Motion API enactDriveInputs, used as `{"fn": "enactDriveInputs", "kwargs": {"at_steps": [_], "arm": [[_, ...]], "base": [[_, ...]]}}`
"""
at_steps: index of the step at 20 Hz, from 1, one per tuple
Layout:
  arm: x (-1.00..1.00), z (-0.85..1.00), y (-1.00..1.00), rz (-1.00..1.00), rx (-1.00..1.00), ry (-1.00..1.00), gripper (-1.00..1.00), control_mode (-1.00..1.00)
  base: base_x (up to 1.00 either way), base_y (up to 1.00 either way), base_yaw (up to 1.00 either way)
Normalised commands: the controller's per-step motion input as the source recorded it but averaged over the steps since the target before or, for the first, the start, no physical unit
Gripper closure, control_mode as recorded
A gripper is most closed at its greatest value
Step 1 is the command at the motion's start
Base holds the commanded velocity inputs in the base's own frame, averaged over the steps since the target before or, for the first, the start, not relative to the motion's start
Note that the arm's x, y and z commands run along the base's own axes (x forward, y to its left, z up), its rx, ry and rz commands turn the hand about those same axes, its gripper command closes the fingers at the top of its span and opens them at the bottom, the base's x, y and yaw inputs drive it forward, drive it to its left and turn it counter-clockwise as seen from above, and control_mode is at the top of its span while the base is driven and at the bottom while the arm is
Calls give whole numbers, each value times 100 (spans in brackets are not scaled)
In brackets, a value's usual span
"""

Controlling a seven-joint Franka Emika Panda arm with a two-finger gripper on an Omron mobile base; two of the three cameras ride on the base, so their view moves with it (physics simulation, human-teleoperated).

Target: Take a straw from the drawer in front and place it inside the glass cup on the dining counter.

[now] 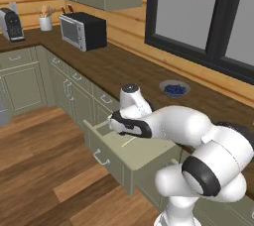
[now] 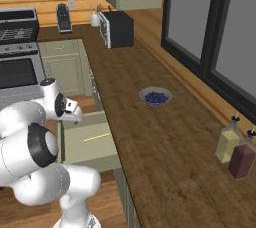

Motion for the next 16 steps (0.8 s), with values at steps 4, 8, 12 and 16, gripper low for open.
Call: {"fn": "enactDriveInputs", "kwargs": {"at_steps": [4, 8, 12, 16], "arm": [[51, -58, 0, -7, -6, 1, -100, -100], [46, -71, 0, -5, -7, 1, -100, -100], [37, -54, -6, -5, -4, 2, -100, -100], [16, -48, -3, -3, 0, 5, -100, -100]], "base": [[0, 0, 0], [0, 0, 0], [0, 0, 0], [0, 0, 0]]}}
